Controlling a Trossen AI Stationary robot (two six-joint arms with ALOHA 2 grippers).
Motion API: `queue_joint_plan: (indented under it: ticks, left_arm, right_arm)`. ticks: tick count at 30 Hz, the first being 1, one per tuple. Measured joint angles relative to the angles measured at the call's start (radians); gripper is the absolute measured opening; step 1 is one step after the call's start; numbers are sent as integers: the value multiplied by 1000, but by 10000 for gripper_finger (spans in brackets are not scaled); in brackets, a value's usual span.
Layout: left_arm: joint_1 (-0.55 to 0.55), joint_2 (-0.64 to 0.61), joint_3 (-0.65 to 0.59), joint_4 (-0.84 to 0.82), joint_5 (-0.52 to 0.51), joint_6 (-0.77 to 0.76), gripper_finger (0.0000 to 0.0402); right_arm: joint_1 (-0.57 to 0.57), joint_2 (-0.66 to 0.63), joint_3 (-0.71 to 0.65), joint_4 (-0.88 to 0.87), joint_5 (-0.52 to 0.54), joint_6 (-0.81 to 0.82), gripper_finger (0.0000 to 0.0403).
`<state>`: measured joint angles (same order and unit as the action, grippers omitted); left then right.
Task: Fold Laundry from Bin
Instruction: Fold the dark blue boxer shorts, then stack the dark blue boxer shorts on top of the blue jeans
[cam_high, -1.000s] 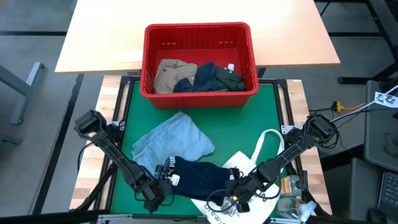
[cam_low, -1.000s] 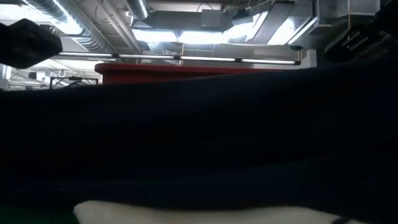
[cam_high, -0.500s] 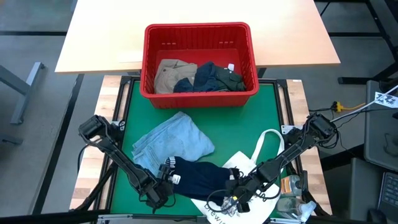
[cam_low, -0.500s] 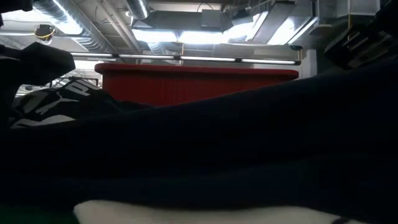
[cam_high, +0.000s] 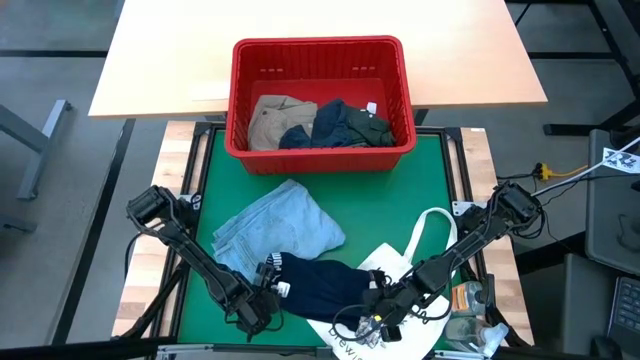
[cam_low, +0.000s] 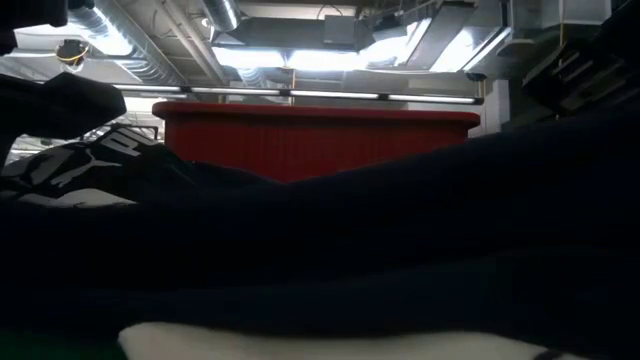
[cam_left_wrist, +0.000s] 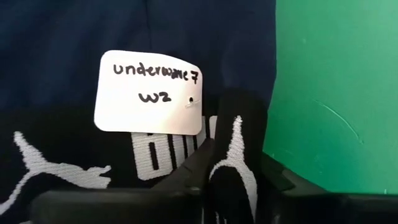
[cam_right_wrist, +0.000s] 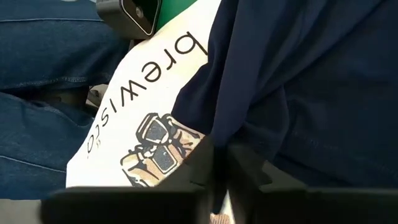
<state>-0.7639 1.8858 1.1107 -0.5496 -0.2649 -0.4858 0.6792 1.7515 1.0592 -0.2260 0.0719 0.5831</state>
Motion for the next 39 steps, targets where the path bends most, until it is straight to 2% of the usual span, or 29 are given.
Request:
queue_joint_plan:
  ticks: [8, 15, 24, 39]
  left_arm:
    - [0, 1, -1, 13, 1, -10, 47]
    - [0, 2, -2, 22, -3, -11, 51]
    - [0, 3, -2, 29, -5, -89, 52]
    - [0, 3, -2, 36, -6, -88, 52]
  right_arm:
    - [1, 0, 0, 81, -1, 0, 152]
    - [1, 47, 0, 153, -16, -7, 205]
    - [1, 131, 0, 203, -29, -11, 221]
    - [2, 218, 3, 302, 4, -14, 221]
